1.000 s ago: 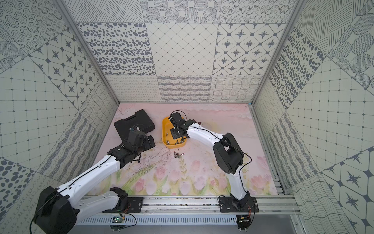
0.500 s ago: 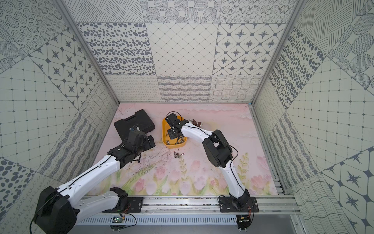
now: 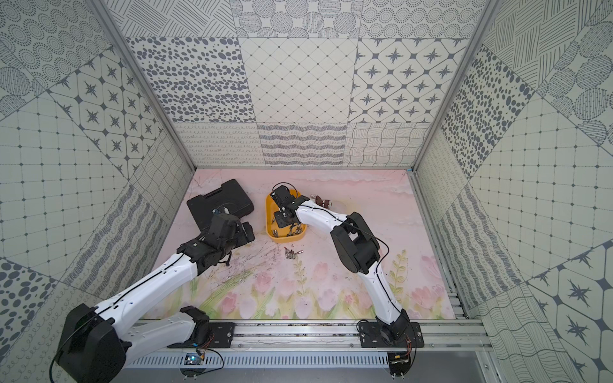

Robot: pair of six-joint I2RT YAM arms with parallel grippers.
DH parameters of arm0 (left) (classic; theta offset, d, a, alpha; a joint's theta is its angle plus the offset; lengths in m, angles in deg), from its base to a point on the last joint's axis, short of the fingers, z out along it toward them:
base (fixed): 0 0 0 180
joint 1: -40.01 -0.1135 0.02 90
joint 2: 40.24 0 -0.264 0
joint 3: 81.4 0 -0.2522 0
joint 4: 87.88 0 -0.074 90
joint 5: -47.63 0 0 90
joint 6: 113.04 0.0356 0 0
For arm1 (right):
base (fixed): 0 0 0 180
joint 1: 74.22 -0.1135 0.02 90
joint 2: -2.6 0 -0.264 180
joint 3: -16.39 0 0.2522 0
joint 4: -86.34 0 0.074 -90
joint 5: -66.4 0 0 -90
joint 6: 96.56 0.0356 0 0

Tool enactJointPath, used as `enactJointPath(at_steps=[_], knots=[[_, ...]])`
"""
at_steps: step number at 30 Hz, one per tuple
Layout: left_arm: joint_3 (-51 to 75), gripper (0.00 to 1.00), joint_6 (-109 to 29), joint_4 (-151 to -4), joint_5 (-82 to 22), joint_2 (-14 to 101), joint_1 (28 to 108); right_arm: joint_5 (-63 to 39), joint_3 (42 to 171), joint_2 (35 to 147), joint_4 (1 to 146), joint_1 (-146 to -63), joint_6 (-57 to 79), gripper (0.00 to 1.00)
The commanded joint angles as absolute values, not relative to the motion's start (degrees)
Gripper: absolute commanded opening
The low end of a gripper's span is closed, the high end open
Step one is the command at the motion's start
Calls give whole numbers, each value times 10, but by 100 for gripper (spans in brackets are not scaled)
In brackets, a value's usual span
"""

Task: Put the bit on the desktop into the storage box
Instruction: Place the screwdriver bit in the storage box, then pick up the screwdriver bit from the center of the board.

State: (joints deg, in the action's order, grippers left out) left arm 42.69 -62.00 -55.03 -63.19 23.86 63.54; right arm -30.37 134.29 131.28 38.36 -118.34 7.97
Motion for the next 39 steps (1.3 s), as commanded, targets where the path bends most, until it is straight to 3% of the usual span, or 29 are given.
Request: enactJointPath(at_steps=[1, 7, 14, 25, 39], knots=[[424, 99, -621, -534, -625, 242, 634, -307, 1354, 1320, 392, -1182, 74, 16], [422, 99, -618, -534, -626, 240, 635, -313, 1347, 1302, 392, -1182, 73, 43], [421, 100, -615, -529, -631, 231, 634, -319, 1331, 1264, 392, -1182, 71, 58], [419, 99, -601, -544, -605, 226, 635, -347, 1296, 1180, 392, -1181, 67, 96], [416, 99, -449, -625, -414, 191, 646, -416, 1146, 1005, 423, -1176, 64, 97]])
